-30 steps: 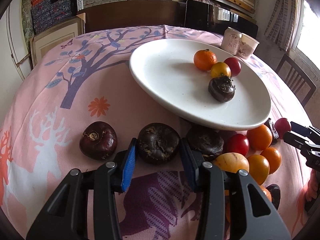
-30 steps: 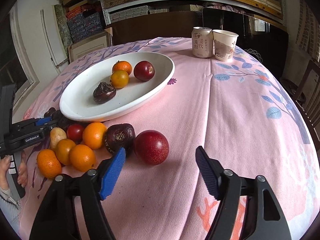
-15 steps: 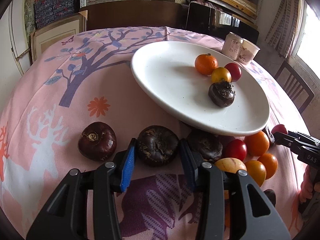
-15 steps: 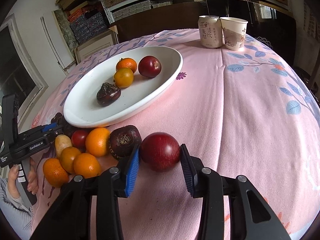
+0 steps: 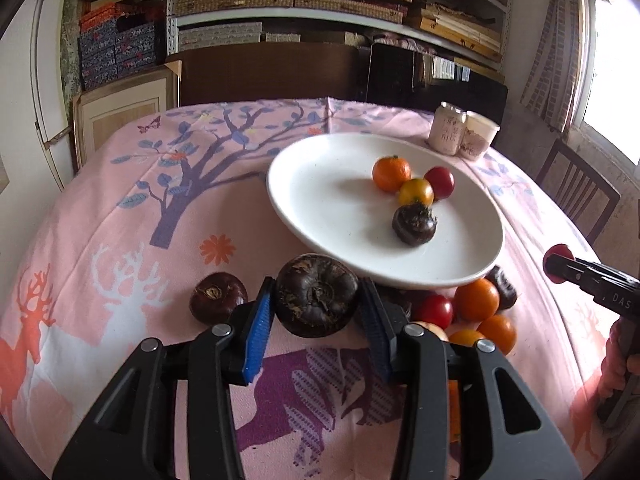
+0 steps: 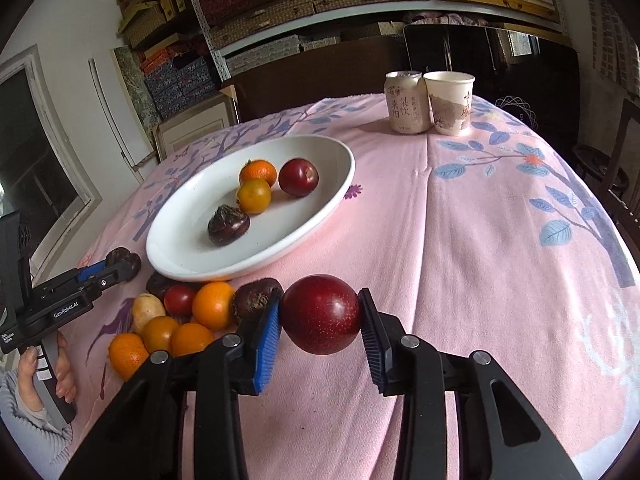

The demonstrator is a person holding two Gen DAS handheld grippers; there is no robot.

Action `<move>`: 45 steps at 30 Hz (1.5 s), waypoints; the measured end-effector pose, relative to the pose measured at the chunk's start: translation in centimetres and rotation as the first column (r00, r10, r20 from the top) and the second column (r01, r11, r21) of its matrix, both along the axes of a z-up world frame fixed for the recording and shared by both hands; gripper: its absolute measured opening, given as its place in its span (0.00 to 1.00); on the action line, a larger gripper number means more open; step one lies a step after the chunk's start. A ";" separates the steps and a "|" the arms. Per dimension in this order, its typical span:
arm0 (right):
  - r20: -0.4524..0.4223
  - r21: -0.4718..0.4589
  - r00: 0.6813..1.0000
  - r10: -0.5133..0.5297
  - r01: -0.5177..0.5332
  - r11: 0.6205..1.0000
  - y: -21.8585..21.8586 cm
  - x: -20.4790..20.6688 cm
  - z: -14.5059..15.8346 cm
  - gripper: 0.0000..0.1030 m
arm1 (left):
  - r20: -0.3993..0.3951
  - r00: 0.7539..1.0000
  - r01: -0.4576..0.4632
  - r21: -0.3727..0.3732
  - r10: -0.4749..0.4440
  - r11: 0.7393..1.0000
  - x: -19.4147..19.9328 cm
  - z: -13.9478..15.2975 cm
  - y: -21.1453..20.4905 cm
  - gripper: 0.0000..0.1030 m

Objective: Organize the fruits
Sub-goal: 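Place the dark fruit and red plum on the white plate, opening both tools, then grasp a dark purple fruit with the left tool while the right tool grasps another dark fruit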

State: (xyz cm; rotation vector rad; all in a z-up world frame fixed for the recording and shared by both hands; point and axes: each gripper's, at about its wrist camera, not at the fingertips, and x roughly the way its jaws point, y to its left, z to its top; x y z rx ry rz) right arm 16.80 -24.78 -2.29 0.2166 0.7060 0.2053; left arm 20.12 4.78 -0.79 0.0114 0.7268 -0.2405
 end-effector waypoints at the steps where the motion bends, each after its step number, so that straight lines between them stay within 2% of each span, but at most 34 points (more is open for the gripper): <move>1: 0.009 0.013 1.000 0.006 -0.006 1.000 -0.1 0.4 0.6 0.37 | 0.007 1.000 -0.006 -0.002 0.006 1.000 0.3 0.7 -0.1 0.40; 6: -0.007 0.022 0.999 0.036 -0.036 0.999 1.4 4.2 2.9 0.37 | -0.019 1.000 0.005 -0.017 -0.006 1.000 4.1 2.4 -2.0 0.41; 11: -0.039 0.016 0.998 0.051 -0.050 0.999 3.5 7.8 1.9 0.39 | -0.054 0.999 0.003 -0.042 -0.005 0.999 7.2 1.1 -4.0 0.41; 13: -0.043 0.012 0.998 0.045 -0.045 0.999 3.7 8.4 1.2 0.42 | -0.063 0.998 0.008 -0.034 -0.010 0.999 7.6 0.2 -4.3 0.55; 16: -0.033 0.002 0.999 0.040 -0.040 0.999 3.1 8.2 1.2 0.44 | -0.053 0.998 0.015 -0.005 -0.016 1.000 7.5 -0.5 -4.2 0.65; 19: -0.010 0.031 1.000 0.021 -0.021 0.999 2.2 7.2 1.5 0.52 | -0.058 0.998 0.012 -0.019 -0.013 1.000 7.0 -0.5 -3.4 0.68; 21: 0.001 0.018 1.000 0.010 -0.010 1.000 2.0 6.5 1.4 0.55 | -0.054 0.999 -0.007 -0.014 0.006 1.000 6.5 -0.5 -2.7 0.70; 24: 0.009 -0.019 1.000 0.019 -0.019 1.000 2.4 5.4 1.2 0.58 | -0.027 0.998 -0.065 -0.003 0.065 0.998 5.4 -0.2 -1.3 0.88; 29: 0.006 -0.096 0.999 0.034 -0.033 0.995 3.1 3.6 0.4 0.66 | -0.028 0.987 -0.161 -0.021 0.161 0.987 3.4 0.0 2.4 0.90; 35: 0.004 -0.087 1.000 0.019 -0.019 0.996 2.6 2.4 0.2 0.73 | -0.096 0.964 -0.256 -0.059 0.250 0.965 2.3 -1.2 5.8 0.91; 43: -0.019 -0.094 0.999 0.026 -0.028 0.995 2.7 2.1 -0.2 0.74 | -0.123 0.954 -0.262 0.093 0.272 0.961 3.4 -3.3 4.4 0.91; 45: -0.025 -0.103 0.999 0.032 -0.035 0.994 2.9 2.1 -0.4 0.74 | -0.132 0.954 -0.258 0.104 0.270 0.961 3.7 -3.7 4.4 0.91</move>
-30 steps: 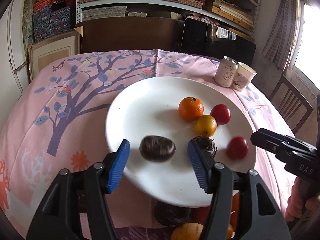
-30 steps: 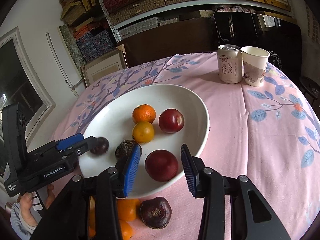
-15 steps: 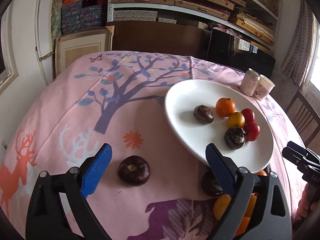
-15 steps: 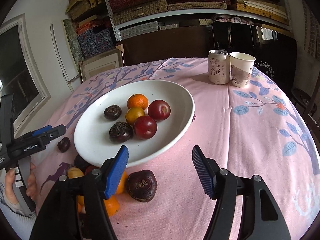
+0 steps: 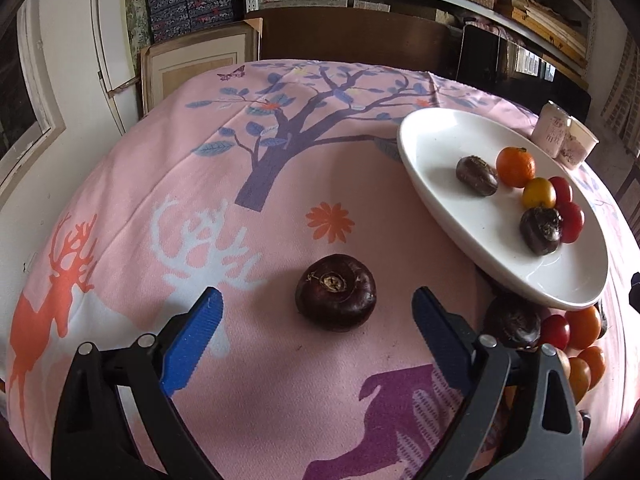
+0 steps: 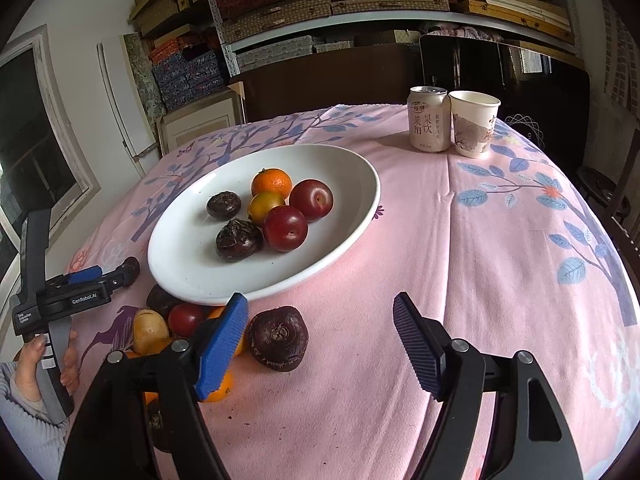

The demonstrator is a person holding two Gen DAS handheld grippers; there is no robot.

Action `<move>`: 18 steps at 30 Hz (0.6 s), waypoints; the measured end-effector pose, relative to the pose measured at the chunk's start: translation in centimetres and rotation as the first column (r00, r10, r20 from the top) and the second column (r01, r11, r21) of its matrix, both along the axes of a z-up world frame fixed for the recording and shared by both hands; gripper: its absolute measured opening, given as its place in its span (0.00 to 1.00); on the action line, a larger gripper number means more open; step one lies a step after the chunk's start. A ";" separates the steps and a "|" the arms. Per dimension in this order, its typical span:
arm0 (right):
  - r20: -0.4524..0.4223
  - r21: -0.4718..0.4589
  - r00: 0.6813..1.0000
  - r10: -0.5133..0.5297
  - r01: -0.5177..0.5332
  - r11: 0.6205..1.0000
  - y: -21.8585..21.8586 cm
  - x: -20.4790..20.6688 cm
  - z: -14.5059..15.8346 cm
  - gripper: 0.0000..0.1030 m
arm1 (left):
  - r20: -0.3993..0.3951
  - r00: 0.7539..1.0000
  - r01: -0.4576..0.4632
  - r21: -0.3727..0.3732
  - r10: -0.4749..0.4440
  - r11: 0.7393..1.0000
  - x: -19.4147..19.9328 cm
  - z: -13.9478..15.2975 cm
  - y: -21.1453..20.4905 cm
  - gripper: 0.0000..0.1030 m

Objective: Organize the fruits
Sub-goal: 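Grasp a dark purple fruit with the left tool while the right tool grasps another dark fruit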

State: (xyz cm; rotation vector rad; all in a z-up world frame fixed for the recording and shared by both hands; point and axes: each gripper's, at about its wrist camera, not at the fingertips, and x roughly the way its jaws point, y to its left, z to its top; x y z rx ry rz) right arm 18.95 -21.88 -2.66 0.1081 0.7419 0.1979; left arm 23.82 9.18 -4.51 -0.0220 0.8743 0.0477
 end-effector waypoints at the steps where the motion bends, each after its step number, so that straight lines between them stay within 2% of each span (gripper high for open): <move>1: -0.003 -0.005 1.000 0.003 -0.003 1.000 0.1 0.0 -0.1 0.74 | -0.007 1.000 0.002 -0.004 -0.002 1.000 0.2 -0.2 0.1 0.91; 5: -0.020 -0.023 1.000 0.012 -0.012 1.000 0.5 0.1 -0.5 0.74 | -0.035 0.999 0.015 -0.051 -0.017 0.999 0.8 -0.8 0.4 0.87; 8: -0.039 -0.043 0.999 0.019 -0.020 0.999 0.8 0.2 -0.9 0.74 | -0.038 0.999 0.020 -0.056 -0.022 0.998 1.2 -0.9 0.4 0.84; 13: -0.062 -0.080 0.997 0.043 -0.048 0.996 1.7 0.0 -1.8 0.74 | -0.029 0.998 0.061 -0.033 -0.062 0.998 1.0 -0.7 -0.4 0.57; 15: -0.063 -0.091 0.996 0.055 -0.061 0.994 2.1 0.0 -2.0 0.74 | -0.027 0.996 0.083 -0.026 -0.084 0.996 0.9 -0.7 -0.9 0.52; 18: -0.075 -0.093 0.995 0.061 -0.068 0.993 2.3 0.3 -2.3 0.72 | -0.027 0.995 0.096 -0.015 -0.096 0.995 0.8 -0.7 -1.3 0.51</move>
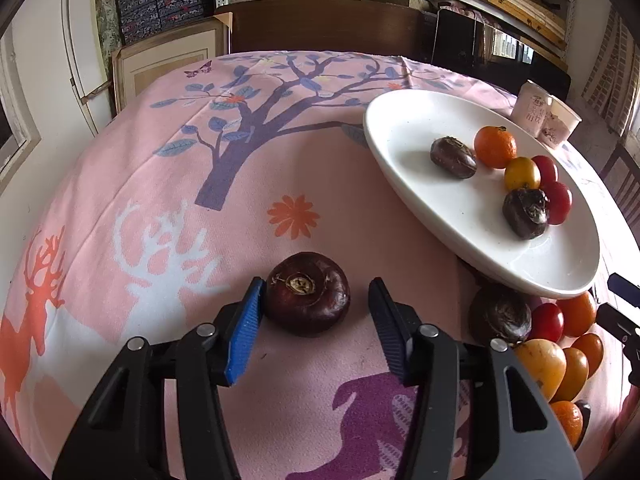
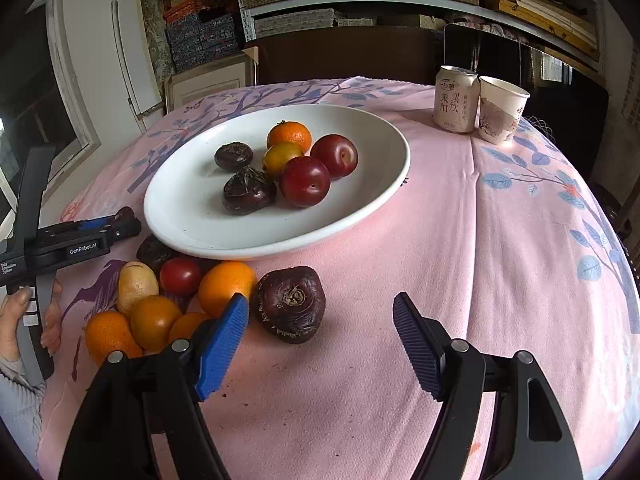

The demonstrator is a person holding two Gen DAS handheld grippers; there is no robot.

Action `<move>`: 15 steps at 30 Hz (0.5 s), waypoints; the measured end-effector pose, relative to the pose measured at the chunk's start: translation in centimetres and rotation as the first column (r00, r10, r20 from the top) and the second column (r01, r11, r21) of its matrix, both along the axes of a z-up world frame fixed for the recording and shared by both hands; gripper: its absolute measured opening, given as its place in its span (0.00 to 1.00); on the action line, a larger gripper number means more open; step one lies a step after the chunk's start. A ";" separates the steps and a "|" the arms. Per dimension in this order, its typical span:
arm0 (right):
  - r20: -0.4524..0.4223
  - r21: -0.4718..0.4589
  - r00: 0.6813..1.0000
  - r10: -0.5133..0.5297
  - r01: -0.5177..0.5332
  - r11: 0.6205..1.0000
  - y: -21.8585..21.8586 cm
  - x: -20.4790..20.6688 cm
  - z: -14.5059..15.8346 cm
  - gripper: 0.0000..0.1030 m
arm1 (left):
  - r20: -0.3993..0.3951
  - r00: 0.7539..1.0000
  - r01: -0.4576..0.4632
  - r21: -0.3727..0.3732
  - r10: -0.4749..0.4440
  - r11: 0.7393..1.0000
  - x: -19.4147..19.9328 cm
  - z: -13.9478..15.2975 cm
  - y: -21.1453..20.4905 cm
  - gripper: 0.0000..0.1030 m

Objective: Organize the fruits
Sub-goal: 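Grasp a dark purple fruit with the left tool while the right tool grasps another dark fruit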

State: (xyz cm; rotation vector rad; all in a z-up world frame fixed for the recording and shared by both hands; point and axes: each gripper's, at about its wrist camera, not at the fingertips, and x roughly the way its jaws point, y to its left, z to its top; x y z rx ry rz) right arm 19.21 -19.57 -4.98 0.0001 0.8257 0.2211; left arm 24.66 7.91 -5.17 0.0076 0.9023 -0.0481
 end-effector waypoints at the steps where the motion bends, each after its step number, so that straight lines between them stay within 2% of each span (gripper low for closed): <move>1: -0.007 0.008 1.000 0.000 0.000 1.000 -0.1 0.1 -0.1 0.68 | 0.000 1.000 -0.001 -0.003 0.001 1.000 0.0 0.0 0.0 0.51; 4: -0.023 0.048 1.000 0.008 -0.007 0.999 -0.4 0.4 -0.3 0.64 | 0.001 1.000 -0.001 -0.010 0.001 1.000 0.0 0.0 0.1 0.51; 11: -0.060 0.099 0.998 0.016 -0.010 0.995 -0.3 1.2 -1.0 0.64 | 0.001 1.000 0.014 0.004 -0.014 1.000 -0.3 -0.1 -0.4 0.50; 15: -0.056 0.097 0.998 0.017 -0.012 0.995 -0.1 1.5 -1.0 0.64 | 0.001 1.000 0.016 0.004 -0.016 1.000 -0.3 -0.1 -0.4 0.49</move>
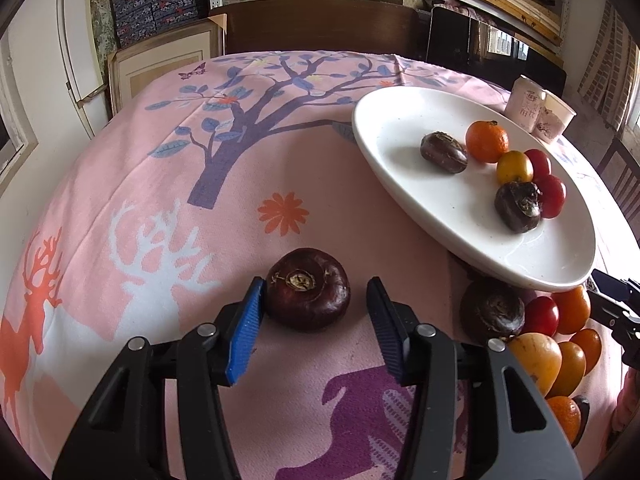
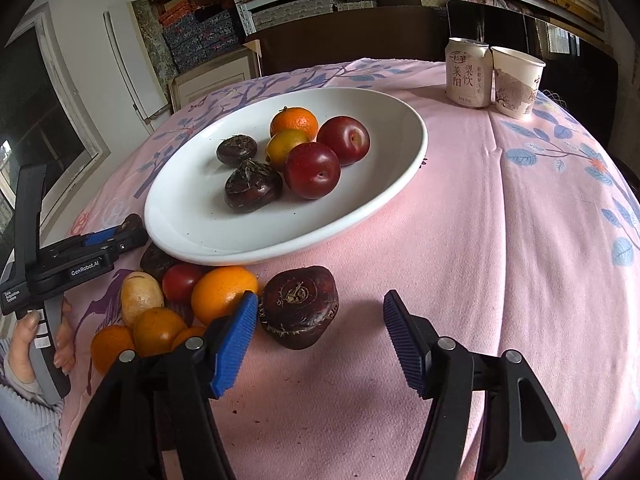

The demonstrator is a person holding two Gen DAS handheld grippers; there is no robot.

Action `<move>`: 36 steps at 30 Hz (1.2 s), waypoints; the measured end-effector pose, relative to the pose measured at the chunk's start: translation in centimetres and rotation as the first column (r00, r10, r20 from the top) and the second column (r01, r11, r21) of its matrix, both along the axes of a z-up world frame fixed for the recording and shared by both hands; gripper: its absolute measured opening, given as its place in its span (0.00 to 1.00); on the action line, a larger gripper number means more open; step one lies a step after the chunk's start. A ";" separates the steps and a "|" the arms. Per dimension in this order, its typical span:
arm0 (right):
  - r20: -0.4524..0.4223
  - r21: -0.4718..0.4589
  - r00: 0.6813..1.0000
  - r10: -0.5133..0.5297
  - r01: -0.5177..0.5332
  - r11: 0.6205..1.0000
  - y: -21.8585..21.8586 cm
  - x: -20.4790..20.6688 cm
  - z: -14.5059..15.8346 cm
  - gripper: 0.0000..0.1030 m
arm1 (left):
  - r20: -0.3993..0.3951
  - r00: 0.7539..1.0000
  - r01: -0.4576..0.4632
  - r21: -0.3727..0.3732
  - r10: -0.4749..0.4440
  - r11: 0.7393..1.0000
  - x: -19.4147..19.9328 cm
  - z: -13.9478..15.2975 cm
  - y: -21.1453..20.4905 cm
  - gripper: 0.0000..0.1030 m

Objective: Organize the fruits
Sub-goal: 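Grasp a dark purple fruit with the left tool while the right tool grasps another dark fruit, then lower both dark fruits onto the white plate and open both tools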

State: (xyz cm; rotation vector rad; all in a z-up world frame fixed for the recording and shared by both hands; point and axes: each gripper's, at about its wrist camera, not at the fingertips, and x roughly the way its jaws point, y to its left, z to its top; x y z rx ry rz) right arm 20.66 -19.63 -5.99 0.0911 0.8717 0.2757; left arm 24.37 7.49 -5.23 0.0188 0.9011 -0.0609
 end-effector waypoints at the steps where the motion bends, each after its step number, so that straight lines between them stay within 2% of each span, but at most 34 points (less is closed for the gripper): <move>1: 0.000 0.011 1.000 0.018 -0.018 1.000 0.1 0.0 0.0 0.54 | 0.000 1.000 0.001 -0.003 -0.001 1.000 0.0 0.0 0.0 0.49; 2: -0.002 0.042 0.999 0.052 -0.052 0.998 0.2 -0.1 0.1 0.43 | 0.001 1.000 0.002 -0.007 -0.002 1.000 -0.1 0.0 0.0 0.49; 3: 0.003 0.025 0.999 0.051 -0.051 0.998 0.5 -0.2 0.1 0.40 | 0.002 1.000 0.003 -0.012 -0.003 1.000 -0.2 0.0 0.0 0.49; 6: 0.027 -0.030 0.998 0.058 -0.057 0.998 1.4 -0.7 0.3 0.40 | 0.004 1.000 0.012 -0.005 -0.012 1.000 -0.6 0.1 -0.5 0.46; 10: 0.000 0.007 0.997 0.072 -0.072 0.997 1.2 -0.3 0.0 0.40 | 0.005 0.999 0.033 0.009 -0.033 0.999 -1.1 0.1 -1.2 0.46; 13: 0.003 -0.001 0.998 0.068 -0.068 0.998 1.3 -0.4 0.0 0.39 | 0.005 0.999 0.043 0.013 -0.043 0.999 -1.2 0.1 -1.5 0.45; 18: 0.007 -0.003 0.999 0.054 -0.054 0.999 1.0 -0.8 0.1 0.39 | 0.011 0.999 0.046 -0.011 -0.046 0.999 -1.6 0.3 -1.4 0.39; 25: 0.025 0.030 1.000 0.004 -0.005 1.000 -0.9 -1.5 0.8 0.39 | 0.032 0.999 0.043 -0.024 -0.043 0.999 -2.9 0.8 -1.2 0.39; 30: 0.043 0.047 0.999 -0.008 0.005 0.999 -1.4 -2.2 1.2 0.39 | 0.099 0.995 0.034 -0.030 -0.031 0.999 -4.6 2.3 -0.8 0.39; 33: 0.072 0.074 0.997 -0.027 0.022 0.997 -2.2 -2.9 1.9 0.39 | 0.153 0.988 0.040 -0.063 -0.030 0.997 -5.7 3.8 -0.4 0.39; 36: 0.105 0.129 0.993 -0.048 0.034 0.991 -3.0 -2.9 3.5 0.39 | 0.179 0.983 0.061 -0.081 -0.046 0.995 -5.0 5.8 -1.2 0.39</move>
